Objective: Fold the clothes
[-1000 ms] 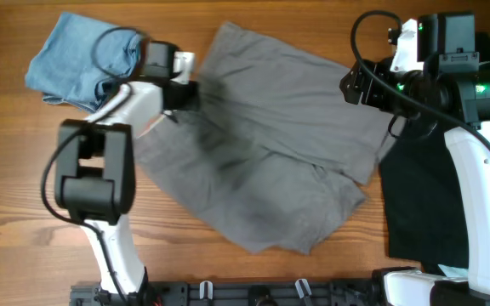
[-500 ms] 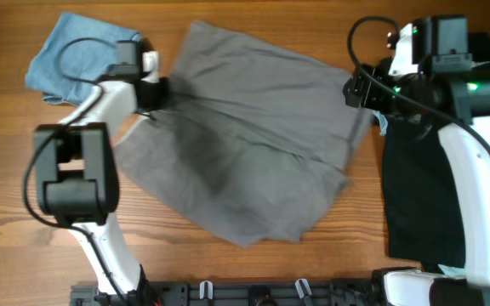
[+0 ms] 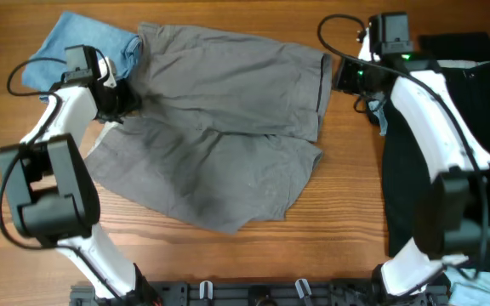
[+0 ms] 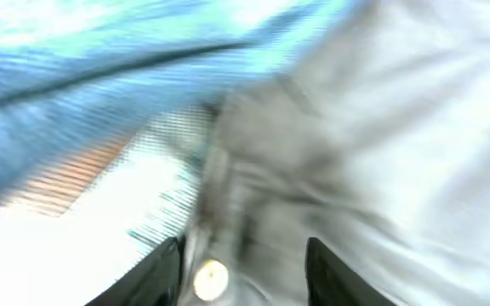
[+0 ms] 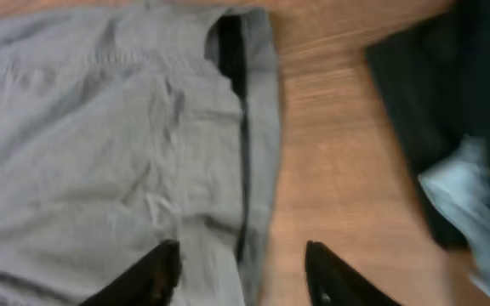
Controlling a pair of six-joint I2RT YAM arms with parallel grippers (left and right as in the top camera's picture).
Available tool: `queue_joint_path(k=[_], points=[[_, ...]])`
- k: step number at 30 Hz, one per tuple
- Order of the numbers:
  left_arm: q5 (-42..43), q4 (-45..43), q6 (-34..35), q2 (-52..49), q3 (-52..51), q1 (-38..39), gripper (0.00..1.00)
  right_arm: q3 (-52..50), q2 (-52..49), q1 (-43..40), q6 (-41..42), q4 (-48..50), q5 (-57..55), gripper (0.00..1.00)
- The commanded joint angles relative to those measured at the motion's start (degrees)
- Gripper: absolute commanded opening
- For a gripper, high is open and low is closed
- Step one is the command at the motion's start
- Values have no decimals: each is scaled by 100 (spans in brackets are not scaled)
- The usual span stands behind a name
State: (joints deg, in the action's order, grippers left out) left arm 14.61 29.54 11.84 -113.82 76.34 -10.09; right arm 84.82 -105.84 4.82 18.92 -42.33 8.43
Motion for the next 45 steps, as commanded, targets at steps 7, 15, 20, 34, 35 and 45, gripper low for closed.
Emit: queue_joint_path(k=[7,15,20,34,35,45], points=[[546,1021,-562,1434,-20,258,52,-20,-1019,-2,-920,-1019,1311,68],[485,1547,-564,1847,-20,275,56,-22,-1217,63,-844,144,1045,57],[487,1904,-564,1847,-20,275,56,-20,-1602,81,-667,1397,892,57],[485,2249,-564,1847,-20,273,55,-20,-1773,79,313,3711,509,55],[485,2240,-564,1847,-20,273,56,-20,-1773,79,315,3659,549,55],[485,2199,-564,1847,-20,275,56,-20,-2109,83,302,3547,909,23]])
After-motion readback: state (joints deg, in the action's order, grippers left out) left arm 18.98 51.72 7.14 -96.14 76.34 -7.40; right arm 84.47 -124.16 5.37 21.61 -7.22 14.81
